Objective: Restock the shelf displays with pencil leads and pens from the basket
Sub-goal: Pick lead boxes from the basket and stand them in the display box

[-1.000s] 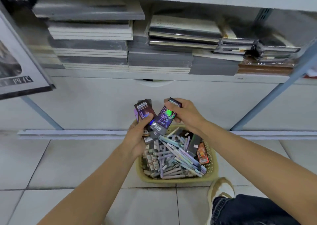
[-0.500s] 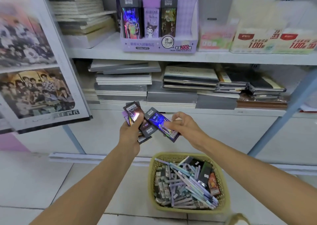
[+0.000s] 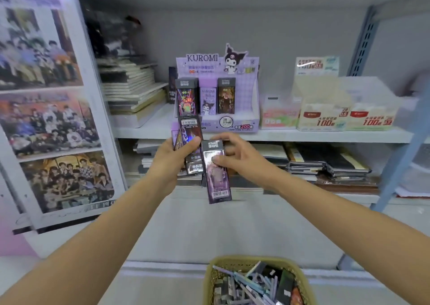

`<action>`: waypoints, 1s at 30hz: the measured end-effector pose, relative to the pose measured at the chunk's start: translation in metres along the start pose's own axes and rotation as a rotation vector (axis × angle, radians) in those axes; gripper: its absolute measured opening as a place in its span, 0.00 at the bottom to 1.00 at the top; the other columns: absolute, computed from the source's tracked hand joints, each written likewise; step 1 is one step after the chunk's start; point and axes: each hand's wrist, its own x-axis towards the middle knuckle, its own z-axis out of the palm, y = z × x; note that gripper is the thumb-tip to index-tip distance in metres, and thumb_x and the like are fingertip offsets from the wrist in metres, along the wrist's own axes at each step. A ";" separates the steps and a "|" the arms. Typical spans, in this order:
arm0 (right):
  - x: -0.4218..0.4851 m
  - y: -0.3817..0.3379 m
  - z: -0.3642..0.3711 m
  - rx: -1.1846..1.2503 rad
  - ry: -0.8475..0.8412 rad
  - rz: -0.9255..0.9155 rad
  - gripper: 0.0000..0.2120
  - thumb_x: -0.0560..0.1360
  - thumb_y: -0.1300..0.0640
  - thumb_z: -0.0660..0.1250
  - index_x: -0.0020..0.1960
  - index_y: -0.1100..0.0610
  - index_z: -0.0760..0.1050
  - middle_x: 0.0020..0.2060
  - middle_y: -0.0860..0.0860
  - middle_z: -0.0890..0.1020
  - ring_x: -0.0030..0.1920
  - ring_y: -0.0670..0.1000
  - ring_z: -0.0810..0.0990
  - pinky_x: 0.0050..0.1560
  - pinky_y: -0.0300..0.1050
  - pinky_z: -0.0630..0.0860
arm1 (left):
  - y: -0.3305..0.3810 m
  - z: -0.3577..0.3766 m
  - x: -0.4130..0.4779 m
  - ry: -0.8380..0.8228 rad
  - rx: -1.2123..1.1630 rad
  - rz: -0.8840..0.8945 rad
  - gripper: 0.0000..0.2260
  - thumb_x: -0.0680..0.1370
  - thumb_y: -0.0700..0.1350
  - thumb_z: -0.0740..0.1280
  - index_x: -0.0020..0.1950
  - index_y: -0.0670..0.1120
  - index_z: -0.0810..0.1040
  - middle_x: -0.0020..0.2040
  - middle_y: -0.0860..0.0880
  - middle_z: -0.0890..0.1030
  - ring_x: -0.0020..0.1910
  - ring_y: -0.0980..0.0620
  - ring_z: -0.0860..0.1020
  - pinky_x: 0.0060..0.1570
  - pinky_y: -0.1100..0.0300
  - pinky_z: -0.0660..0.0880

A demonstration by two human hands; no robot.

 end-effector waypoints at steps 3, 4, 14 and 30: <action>0.022 -0.041 -0.025 -0.115 0.176 -0.151 0.09 0.79 0.60 0.65 0.57 0.51 0.71 0.50 0.59 0.83 0.46 0.51 0.83 0.49 0.46 0.80 | 0.029 0.006 0.013 -0.015 -0.034 0.031 0.15 0.74 0.45 0.72 0.60 0.42 0.79 0.50 0.45 0.85 0.47 0.48 0.84 0.50 0.52 0.79; 0.031 -0.054 -0.035 -0.137 0.255 -0.201 0.07 0.79 0.61 0.64 0.55 0.52 0.72 0.51 0.56 0.83 0.47 0.49 0.82 0.48 0.43 0.80 | 0.036 0.007 0.018 -0.017 -0.039 0.042 0.15 0.74 0.45 0.72 0.59 0.42 0.79 0.49 0.46 0.85 0.46 0.49 0.83 0.51 0.53 0.79; 0.100 -0.081 -0.084 -0.314 0.492 -0.301 0.10 0.78 0.65 0.64 0.48 0.50 0.70 0.50 0.55 0.82 0.53 0.58 0.82 0.55 0.60 0.79 | 0.051 0.010 0.058 -0.018 -0.021 0.100 0.10 0.76 0.46 0.71 0.55 0.45 0.80 0.44 0.51 0.86 0.40 0.56 0.84 0.39 0.62 0.78; 0.123 -0.068 -0.099 -0.517 0.386 -0.313 0.07 0.78 0.65 0.65 0.52 0.56 0.71 0.45 0.51 0.81 0.43 0.49 0.81 0.52 0.51 0.80 | 0.039 0.005 0.080 -0.081 -0.035 0.115 0.10 0.74 0.46 0.73 0.54 0.49 0.80 0.50 0.49 0.86 0.47 0.52 0.84 0.52 0.55 0.78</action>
